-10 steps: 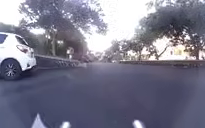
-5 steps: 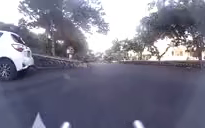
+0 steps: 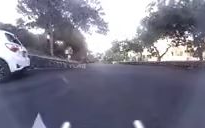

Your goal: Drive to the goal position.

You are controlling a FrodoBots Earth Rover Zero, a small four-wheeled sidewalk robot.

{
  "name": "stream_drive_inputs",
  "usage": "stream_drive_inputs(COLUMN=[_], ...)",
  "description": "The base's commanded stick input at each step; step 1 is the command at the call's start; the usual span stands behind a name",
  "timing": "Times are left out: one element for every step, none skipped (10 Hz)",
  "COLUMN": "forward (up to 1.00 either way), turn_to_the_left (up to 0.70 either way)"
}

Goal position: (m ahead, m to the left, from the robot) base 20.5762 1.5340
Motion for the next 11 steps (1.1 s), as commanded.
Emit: stream_drive_inputs(forward=[0.50, 0.50, 0.50, 0.50, 0.50, 0.50, 0.50, 0.50, 0.50, 0.50, 0.50], turn_to_the_left=[0.00, 0.00, 0.00, 0.00, 0.00, 0.00, 0.00, 0.00, 0.00, 0.00, 0.00])
